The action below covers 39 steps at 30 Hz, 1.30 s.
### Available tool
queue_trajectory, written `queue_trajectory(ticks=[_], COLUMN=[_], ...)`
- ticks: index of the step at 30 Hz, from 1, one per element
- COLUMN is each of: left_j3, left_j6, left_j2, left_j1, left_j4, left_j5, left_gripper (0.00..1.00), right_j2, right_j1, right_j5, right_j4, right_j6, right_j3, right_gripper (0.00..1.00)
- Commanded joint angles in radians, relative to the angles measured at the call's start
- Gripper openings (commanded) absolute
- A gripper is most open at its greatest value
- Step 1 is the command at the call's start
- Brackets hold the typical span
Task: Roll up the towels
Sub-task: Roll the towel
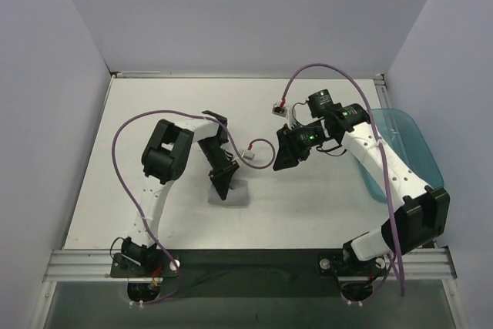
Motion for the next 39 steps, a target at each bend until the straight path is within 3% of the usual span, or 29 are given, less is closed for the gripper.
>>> queue_trajectory(ticks=[1, 3, 8, 9, 13, 15, 24, 27, 30, 34, 36, 39], left_j3=[0.064, 0.093, 0.106, 0.107, 0.109, 0.107, 0.096, 0.101, 0.109, 0.109, 0.098, 0.077], left_j6=[0.104, 0.105, 0.113, 0.113, 0.114, 0.116, 0.113, 0.114, 0.111, 0.108, 0.101, 0.088], left_j2=[0.11, 0.131, 0.162, 0.168, 0.174, 0.176, 0.176, 0.177, 0.18, 0.165, 0.131, 0.063], left_j1=[0.016, 0.016, 0.019, 0.021, 0.021, 0.025, 0.034, 0.034, 0.037, 0.041, 0.056, 0.088], left_j4=[-0.038, -0.054, -0.058, -0.06, -0.061, -0.061, -0.046, -0.045, -0.046, -0.052, -0.045, -0.008], left_j5=[-0.117, -0.114, -0.115, -0.115, -0.122, -0.119, -0.112, -0.109, -0.109, -0.102, -0.089, -0.073], left_gripper=[0.05, 0.06, 0.09, 0.11, 0.14, 0.14, 0.19, 0.2, 0.22, 0.29, 0.39, 0.48], right_j2=[-0.087, -0.092, -0.04, -0.02, 0.103, 0.141, 0.287, 0.3, 0.33, 0.346, 0.355, 0.39], right_j1=[0.104, 0.214, 0.434, 0.51, 0.646, 0.681, 0.722, 0.726, 0.726, 0.712, 0.686, 0.65], right_j5=[0.086, 0.239, 0.553, 0.677, 0.828, 0.858, 0.892, 0.873, 0.849, 0.771, 0.674, 0.554], right_j4=[0.024, 0.052, 0.216, 0.24, 0.397, 0.474, 0.688, 0.701, 0.701, 0.675, 0.627, 0.502], right_j6=[-0.052, -0.092, -0.163, -0.213, -0.312, -0.345, -0.395, -0.399, -0.395, -0.382, -0.359, -0.33], right_j3=[-0.034, -0.05, -0.093, -0.106, -0.151, -0.166, -0.261, -0.29, -0.317, -0.344, -0.326, -0.265], right_gripper=[0.33, 0.35, 0.55, 0.56, 0.65, 0.65, 0.55, 0.48, 0.39, 0.1, 0.0, 0.0])
